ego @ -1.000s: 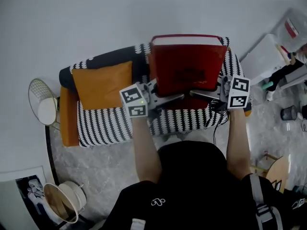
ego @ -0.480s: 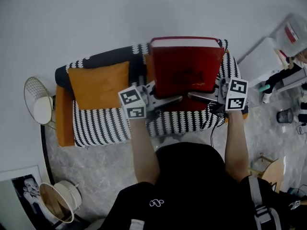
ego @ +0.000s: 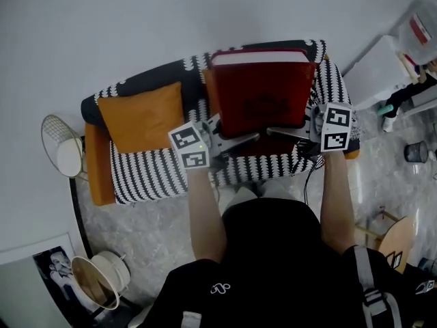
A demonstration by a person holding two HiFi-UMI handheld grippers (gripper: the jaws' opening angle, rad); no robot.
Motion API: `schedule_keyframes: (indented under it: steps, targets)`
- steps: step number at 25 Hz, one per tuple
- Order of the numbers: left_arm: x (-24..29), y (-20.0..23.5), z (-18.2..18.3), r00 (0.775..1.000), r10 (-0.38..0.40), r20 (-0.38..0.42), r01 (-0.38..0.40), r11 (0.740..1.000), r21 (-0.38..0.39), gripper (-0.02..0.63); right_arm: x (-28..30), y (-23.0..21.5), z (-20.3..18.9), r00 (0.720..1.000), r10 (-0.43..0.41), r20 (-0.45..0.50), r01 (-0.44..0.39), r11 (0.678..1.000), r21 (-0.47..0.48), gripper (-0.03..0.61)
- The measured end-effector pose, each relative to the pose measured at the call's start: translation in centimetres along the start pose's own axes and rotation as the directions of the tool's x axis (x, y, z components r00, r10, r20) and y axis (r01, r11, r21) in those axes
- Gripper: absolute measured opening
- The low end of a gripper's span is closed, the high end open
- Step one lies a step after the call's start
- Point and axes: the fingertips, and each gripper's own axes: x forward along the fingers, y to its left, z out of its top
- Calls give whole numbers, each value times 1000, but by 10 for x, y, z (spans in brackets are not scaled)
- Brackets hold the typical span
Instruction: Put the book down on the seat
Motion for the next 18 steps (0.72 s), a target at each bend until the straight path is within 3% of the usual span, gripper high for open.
schedule_keyframes:
  steps: [6,18]
  targets:
    - [4,-1,2,999,32,-13,-32,999,3,225,-4,0,2,1000,28,14,-28,1000,8,241]
    - [15,12,-27,997,74,-32,-77,992,-96,225,-16,-19,-24,999,51,6,-51,993,111,241]
